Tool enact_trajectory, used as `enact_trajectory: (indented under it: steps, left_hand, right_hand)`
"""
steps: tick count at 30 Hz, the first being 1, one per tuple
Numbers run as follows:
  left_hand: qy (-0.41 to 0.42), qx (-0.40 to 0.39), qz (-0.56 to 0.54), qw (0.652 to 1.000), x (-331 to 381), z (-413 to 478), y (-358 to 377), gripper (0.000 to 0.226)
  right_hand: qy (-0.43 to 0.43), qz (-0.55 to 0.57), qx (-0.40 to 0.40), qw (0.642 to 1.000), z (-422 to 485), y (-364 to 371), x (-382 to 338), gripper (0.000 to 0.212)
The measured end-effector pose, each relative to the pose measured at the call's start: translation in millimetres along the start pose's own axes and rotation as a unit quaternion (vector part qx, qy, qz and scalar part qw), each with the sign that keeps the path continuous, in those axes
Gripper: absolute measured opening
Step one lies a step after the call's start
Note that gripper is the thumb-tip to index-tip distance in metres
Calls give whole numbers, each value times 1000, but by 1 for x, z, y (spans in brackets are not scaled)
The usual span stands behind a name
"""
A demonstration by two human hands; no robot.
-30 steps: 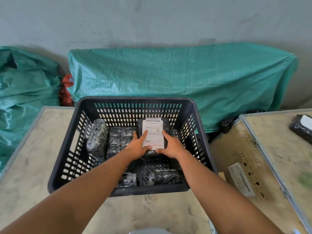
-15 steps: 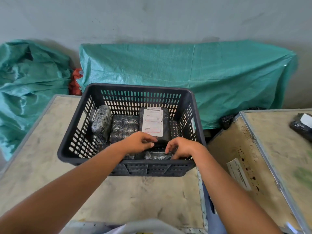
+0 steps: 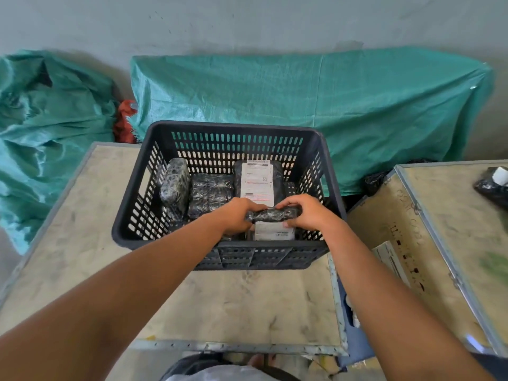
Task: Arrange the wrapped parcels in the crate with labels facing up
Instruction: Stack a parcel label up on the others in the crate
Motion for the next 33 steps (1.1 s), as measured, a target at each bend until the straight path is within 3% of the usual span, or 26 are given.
enact_trajectory:
  steps: [6,10,14,18,22,24,28,33]
  left_hand:
    - [6,158,-168,973,-8,-8,-25,58]
    - [14,216,-226,950,-3,-20,-36,74]
    - [66,146,-178,971,12,-25,-35,97]
    - [65,176,-153,970,15,-25,-37,91]
    - [31,203,-205,957,5,-27,-40,81]
    - [23,225,-280,933,0,-29,-44,76]
    - [33,264,-359,895,-5,-33,-48,67]
    - [26,252,-338,907,-5,-30,-46,75]
  right_hand:
    - [-54,134,132,981,-13,-13,-12,38]
    - [-65,227,180,955,-18,-19,-13,28]
    - [-47,333,176,925,-13,-21,-14,26]
    - [-57,361,195,910,-12,-25,-12,25]
    - [-75,382,202,899,-12,-28,-13,30]
    - [-77,374,164,909,-11,-24,-14,35]
    - [-94,308,61,945,-13,-10,-21,71]
    - [-105,332,82,934,-15,-11,-18,75]
Point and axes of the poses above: each hand's wrist, its own z-axis towards the middle knuckle, its own y-axis out of the palm, x = y × z, the point moved 4 cm from there along z, towards the middle knuckle, and after that the axes turned 1 degree about z, right-handed, at the moved point
